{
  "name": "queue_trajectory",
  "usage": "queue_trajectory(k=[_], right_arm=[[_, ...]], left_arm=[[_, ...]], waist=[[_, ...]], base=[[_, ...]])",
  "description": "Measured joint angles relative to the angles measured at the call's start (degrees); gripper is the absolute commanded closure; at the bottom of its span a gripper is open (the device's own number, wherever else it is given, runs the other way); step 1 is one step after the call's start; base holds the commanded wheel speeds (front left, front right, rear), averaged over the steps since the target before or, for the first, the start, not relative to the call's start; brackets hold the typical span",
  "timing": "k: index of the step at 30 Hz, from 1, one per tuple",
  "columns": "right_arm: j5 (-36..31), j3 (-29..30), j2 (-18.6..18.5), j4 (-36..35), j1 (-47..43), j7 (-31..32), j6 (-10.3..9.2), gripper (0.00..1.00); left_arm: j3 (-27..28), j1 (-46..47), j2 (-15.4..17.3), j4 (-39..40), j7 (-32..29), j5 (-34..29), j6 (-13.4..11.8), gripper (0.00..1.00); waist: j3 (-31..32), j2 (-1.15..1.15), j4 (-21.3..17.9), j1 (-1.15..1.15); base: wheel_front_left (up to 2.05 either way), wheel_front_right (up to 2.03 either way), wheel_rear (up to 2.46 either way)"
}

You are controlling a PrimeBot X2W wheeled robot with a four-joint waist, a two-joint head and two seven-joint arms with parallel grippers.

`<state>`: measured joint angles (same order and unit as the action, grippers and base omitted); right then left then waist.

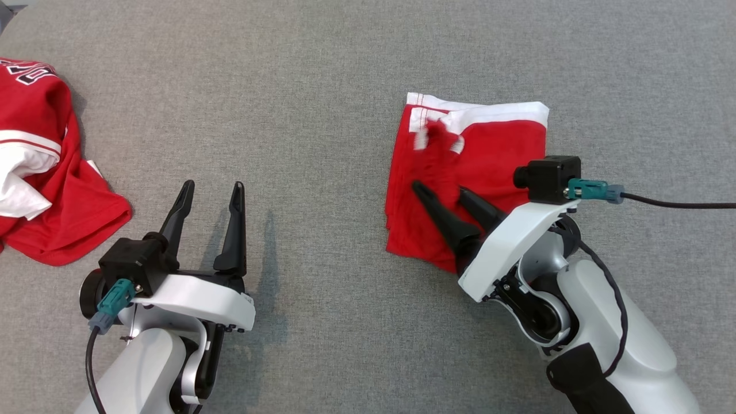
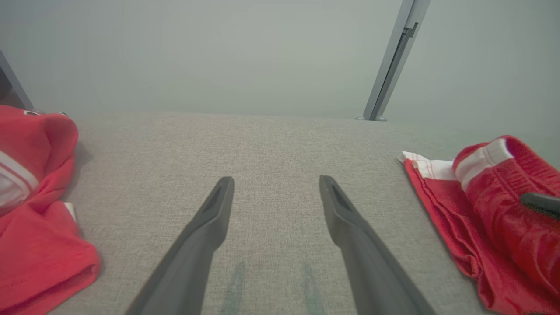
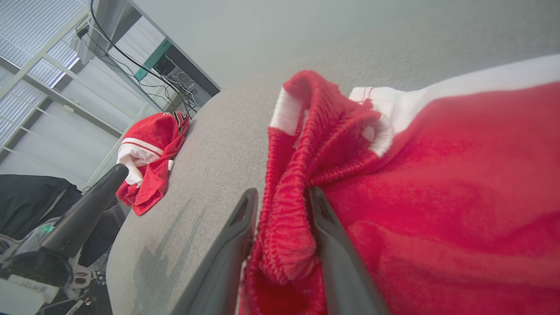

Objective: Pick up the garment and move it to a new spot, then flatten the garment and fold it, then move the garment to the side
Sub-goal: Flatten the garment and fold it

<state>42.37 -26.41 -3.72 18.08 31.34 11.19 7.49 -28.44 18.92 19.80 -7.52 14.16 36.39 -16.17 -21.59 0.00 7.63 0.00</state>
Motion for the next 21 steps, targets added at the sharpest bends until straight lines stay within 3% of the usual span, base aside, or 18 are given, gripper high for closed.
queue_trajectory(k=[5,11,15,21], right_arm=[[-0.27,-3.47,-1.29,-0.59,0.66,-3.43,0.00,0.00],[-1.51,-5.35,-5.25,-7.23,-1.02,-9.56,0.00,0.00],[-5.54,0.64,-8.16,-10.26,-3.94,-14.61,0.00,0.00],[-12.50,13.23,-8.64,-13.44,-9.42,-18.16,0.00,0.00]], left_arm=[[0.02,0.08,-0.32,-0.60,0.08,-0.01,0.07,0.00],[0.34,0.07,-0.22,-0.75,0.24,-0.08,0.13,0.00],[1.02,0.05,0.37,-0.36,0.25,-0.09,-0.18,0.00],[2.40,-0.99,1.71,0.90,0.26,0.01,-1.11,0.00]], waist=[[0.26,0.00,-0.28,0.00],[0.84,0.00,-1.56,0.00],[1.28,0.00,-2.79,0.00],[2.60,0.00,-4.67,0.00]], base=[[0.00,0.00,0.00],[0.00,0.00,0.00],[0.00,0.00,0.00],[0.00,0.00,0.00]])
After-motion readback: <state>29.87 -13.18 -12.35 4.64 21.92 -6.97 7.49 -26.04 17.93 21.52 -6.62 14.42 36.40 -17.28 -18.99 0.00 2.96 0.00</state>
